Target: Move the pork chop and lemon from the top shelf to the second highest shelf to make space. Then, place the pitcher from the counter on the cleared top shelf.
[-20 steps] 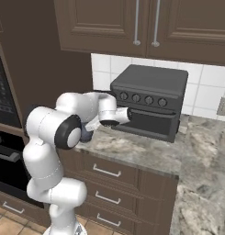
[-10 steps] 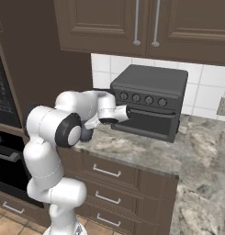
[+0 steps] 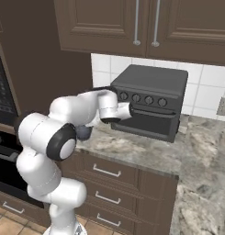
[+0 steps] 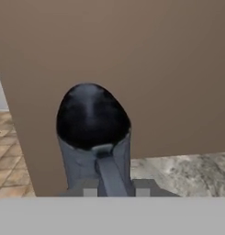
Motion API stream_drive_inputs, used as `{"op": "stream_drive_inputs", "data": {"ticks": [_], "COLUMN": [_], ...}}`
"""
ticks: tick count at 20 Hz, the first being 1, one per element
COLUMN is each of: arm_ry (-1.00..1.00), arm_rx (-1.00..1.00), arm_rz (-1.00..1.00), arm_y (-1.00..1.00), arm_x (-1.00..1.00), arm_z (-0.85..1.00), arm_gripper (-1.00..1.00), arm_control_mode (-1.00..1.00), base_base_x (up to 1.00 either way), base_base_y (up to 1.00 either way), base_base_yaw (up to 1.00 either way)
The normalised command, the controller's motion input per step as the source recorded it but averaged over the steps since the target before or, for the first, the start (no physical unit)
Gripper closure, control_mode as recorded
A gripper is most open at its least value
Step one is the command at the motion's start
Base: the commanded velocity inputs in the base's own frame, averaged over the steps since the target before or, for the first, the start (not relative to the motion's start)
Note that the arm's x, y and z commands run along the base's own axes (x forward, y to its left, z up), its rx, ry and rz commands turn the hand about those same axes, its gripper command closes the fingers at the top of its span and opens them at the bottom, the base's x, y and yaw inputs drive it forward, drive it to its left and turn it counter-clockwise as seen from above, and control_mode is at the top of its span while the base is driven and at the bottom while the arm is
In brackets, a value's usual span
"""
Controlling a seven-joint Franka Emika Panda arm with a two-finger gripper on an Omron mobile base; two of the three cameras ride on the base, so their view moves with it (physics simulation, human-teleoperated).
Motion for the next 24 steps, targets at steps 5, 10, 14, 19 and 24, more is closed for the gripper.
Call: {"op": "stream_drive_inputs", "data": {"ticks": [5, 10, 14, 19, 24], "arm_ry": [0.0, 0.0, 0.01, 0.15, 0.21], "arm_rx": [0.0, 0.0, 0.0, 0.0, -0.08], "arm_rz": [-0.31, -0.45, -0.49, -0.36, -0.28], "arm_y": [0.28, 0.39, 0.15, 0.0, -0.04], "arm_x": [-0.96, -1.0, -0.9, -0.76, -0.79], "arm_z": [0.85, 0.59, 0.66, 1.0, 0.61], "arm_gripper": [1.0, 1.0, 1.0, 1.0, 1.0], "arm_control_mode": [-1.0, -1.0, -1.0, -1.0, -1.0], "base_base_x": [0.0, 0.0, 0.0, 0.0, 0.0], "base_base_y": [0.0, 0.0, 0.0, 0.0, 0.0], "base_base_yaw": [0.0, 0.0, 0.0, 0.0, 0.0]}}
